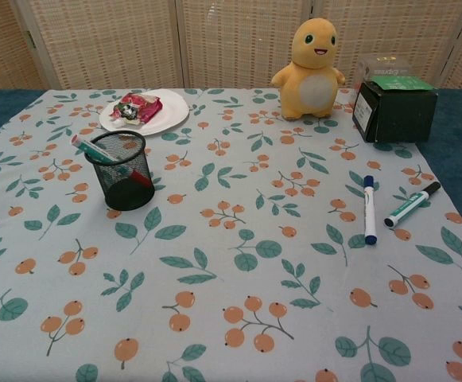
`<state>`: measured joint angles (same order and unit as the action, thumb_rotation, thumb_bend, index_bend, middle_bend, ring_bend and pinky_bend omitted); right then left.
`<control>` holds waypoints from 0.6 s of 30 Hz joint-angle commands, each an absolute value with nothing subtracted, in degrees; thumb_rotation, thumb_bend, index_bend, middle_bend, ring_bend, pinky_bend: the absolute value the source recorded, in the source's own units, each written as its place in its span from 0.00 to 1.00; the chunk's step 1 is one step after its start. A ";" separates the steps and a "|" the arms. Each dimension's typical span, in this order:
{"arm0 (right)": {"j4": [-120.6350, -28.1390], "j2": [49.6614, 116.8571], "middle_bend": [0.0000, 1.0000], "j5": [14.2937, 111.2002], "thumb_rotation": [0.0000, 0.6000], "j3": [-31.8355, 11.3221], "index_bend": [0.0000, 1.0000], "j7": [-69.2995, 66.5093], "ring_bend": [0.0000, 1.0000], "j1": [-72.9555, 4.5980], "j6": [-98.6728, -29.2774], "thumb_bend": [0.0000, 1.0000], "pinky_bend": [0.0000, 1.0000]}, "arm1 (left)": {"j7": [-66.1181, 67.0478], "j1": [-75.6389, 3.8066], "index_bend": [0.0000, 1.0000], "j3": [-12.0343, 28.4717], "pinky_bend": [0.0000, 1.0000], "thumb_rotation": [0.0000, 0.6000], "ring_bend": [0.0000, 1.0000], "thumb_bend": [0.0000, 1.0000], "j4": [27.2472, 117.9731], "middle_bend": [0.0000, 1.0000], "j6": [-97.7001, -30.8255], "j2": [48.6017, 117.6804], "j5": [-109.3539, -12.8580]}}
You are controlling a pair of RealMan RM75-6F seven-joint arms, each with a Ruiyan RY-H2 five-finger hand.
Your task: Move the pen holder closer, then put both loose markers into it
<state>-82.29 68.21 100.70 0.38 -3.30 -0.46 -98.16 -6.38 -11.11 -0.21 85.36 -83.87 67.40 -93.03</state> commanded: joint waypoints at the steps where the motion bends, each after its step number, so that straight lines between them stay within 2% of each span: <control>1: -82.30 68.32 0.00 100.58 1.00 0.41 0.00 -3.05 0.00 -0.65 -97.70 0.30 0.00 | -6.04 -11.05 0.00 -0.09 0.20 1.00 0.00 0.05 85.37 0.00 -83.84 67.33 -92.70; 18: -82.48 68.60 0.00 101.96 1.00 0.70 0.00 -1.92 0.00 -0.71 -98.44 0.30 0.00 | -6.36 -11.14 0.00 -0.64 0.20 1.00 0.00 0.05 85.63 0.00 -82.73 67.01 -92.55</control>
